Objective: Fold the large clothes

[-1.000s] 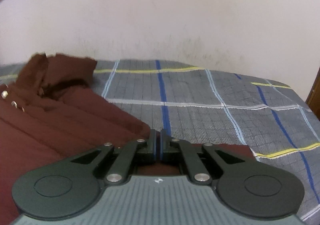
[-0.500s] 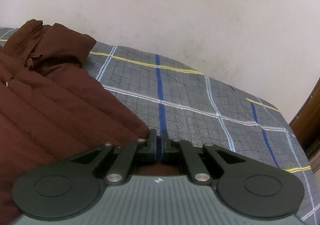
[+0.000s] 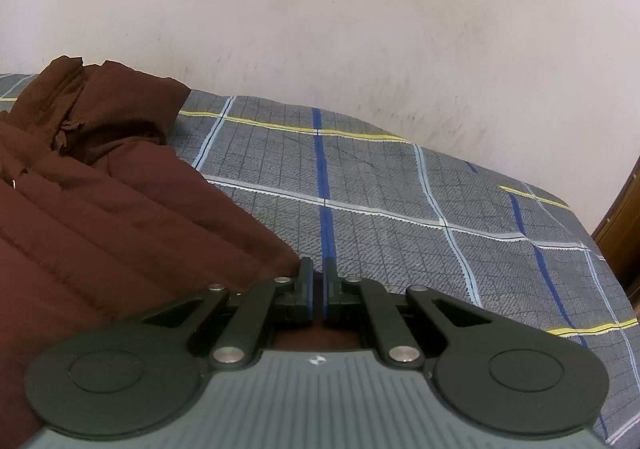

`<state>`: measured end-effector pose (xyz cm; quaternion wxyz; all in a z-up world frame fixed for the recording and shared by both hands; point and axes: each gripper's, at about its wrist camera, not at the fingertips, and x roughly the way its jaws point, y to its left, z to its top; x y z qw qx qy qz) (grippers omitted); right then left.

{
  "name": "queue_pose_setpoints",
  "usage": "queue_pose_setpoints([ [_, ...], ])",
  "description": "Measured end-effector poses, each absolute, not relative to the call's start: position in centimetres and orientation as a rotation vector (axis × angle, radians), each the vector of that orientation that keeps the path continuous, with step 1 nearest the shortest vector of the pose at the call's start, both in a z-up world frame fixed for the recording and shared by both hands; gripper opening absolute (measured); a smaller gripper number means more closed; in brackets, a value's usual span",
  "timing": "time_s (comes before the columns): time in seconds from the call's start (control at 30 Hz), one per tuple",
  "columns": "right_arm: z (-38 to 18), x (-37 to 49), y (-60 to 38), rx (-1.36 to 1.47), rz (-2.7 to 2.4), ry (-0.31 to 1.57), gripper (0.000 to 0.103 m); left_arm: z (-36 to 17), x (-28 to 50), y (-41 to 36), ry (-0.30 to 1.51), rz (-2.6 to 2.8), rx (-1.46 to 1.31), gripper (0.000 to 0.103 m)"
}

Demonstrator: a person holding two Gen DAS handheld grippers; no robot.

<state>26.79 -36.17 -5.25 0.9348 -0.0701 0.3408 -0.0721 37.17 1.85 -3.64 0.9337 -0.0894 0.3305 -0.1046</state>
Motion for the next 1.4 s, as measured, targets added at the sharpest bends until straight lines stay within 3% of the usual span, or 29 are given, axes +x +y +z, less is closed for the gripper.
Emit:
queue_pose_setpoints([
  [1.4, -4.71, 26.04, -36.34, -0.107, -0.135, 0.646, 0.005, -3.54, 36.64, 1.45, 0.646, -0.208, -0.126, 0.041],
])
